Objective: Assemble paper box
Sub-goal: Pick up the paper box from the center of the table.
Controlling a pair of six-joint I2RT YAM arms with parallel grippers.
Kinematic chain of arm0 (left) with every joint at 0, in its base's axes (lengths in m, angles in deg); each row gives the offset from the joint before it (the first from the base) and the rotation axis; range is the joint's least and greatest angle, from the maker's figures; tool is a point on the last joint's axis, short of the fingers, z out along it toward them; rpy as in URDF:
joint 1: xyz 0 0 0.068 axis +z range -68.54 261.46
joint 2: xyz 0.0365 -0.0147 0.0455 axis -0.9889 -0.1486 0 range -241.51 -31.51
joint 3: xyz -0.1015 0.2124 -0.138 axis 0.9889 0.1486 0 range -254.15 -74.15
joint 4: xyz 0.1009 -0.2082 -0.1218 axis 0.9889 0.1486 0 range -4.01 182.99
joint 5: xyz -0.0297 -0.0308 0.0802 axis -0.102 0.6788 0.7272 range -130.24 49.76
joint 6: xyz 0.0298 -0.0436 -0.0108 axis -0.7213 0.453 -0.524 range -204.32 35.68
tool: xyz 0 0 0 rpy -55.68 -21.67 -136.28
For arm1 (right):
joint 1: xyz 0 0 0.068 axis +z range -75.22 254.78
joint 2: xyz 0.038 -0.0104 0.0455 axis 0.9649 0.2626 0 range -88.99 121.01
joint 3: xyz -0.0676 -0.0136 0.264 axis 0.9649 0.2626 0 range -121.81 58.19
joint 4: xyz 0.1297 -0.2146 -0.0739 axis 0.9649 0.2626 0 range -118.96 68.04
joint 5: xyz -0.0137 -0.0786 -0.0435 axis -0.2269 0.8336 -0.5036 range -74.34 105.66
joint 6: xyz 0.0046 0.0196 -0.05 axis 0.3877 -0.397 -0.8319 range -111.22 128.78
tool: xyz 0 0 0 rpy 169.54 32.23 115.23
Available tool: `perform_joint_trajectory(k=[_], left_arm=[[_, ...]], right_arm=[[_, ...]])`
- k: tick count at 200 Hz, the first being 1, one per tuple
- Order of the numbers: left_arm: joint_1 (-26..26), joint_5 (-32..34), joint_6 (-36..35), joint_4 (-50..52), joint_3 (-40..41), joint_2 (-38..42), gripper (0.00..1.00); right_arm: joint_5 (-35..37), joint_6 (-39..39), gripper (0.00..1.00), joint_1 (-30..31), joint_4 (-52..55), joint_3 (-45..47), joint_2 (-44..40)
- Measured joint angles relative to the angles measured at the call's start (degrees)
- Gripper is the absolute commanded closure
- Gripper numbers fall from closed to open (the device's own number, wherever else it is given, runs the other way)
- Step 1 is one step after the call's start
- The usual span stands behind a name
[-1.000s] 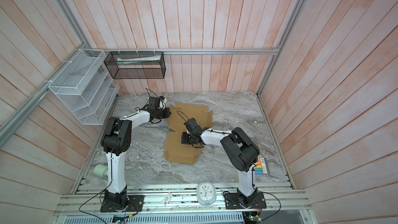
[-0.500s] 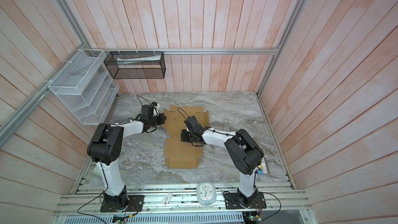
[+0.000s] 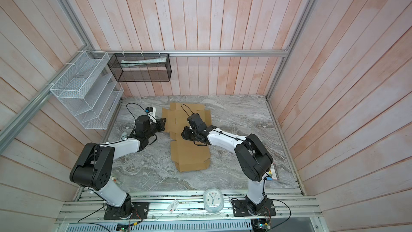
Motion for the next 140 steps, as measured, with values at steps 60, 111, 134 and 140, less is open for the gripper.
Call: perform_joint_trajectory(k=[60, 111, 134, 140], left_arm=[[-1.49, 1.92, -0.52, -9.79, 8.15, 4.17, 1.00], [-2.89, 5.22, -1.88, -18.18, 14.69, 7.02, 1.00], [-3.91, 6.97, -2.40, -22.95, 18.38, 7.28, 1.00], [-4.20, 7.26, -2.54, -23.56, 18.88, 7.28, 1.00]], right_arm=[[0.57, 5.14, 0.48, -2.05, -0.87, -4.07, 0.00], [0.35, 10.25, 0.47, -6.43, -3.65, -4.07, -0.02], [0.46, 12.41, 0.46, -7.10, -4.96, -4.31, -0.28], [0.50, 12.98, 0.46, -7.13, -5.05, -4.57, -0.28]])
